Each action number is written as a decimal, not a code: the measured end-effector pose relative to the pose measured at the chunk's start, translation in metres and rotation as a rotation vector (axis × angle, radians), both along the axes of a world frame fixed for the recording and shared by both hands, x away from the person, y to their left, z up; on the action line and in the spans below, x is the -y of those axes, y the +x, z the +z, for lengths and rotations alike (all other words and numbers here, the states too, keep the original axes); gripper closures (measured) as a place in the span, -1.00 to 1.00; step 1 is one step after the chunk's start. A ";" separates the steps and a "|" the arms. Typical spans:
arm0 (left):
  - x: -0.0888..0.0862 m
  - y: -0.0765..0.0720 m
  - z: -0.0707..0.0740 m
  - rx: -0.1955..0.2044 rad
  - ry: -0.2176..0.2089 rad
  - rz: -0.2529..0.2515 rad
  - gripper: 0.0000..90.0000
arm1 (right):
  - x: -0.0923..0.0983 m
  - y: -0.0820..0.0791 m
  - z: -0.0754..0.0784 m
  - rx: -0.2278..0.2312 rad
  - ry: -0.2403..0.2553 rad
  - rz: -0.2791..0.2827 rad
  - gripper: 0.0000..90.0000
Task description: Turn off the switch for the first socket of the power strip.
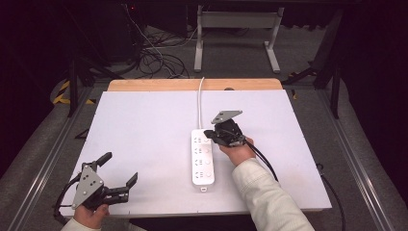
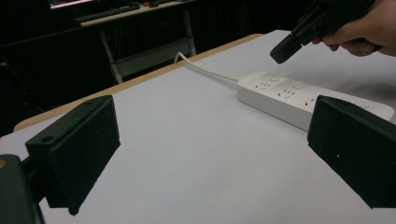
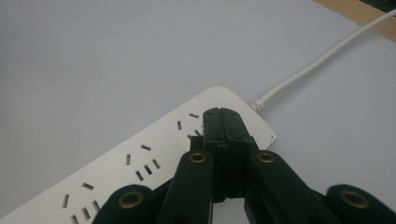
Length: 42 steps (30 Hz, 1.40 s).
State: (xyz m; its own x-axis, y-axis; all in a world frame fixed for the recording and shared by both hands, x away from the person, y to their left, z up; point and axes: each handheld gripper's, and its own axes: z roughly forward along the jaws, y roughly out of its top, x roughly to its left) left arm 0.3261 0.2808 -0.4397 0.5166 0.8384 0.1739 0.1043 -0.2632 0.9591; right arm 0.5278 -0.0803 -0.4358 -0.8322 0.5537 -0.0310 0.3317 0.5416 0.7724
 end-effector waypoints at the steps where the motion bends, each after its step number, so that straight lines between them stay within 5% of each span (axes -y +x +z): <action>1: 0.000 0.000 0.000 -0.003 0.003 -0.003 -0.94 | -0.001 0.000 -0.001 -0.002 -0.001 -0.001 1.00; 16: 0.000 0.000 0.000 -0.005 -0.005 -0.003 -0.94 | -0.009 0.005 -0.016 -0.042 -0.051 -0.012 1.00; 42: 0.000 -0.001 0.000 -0.006 -0.004 -0.008 -0.94 | -0.010 0.002 -0.024 -0.012 -0.059 -0.040 1.00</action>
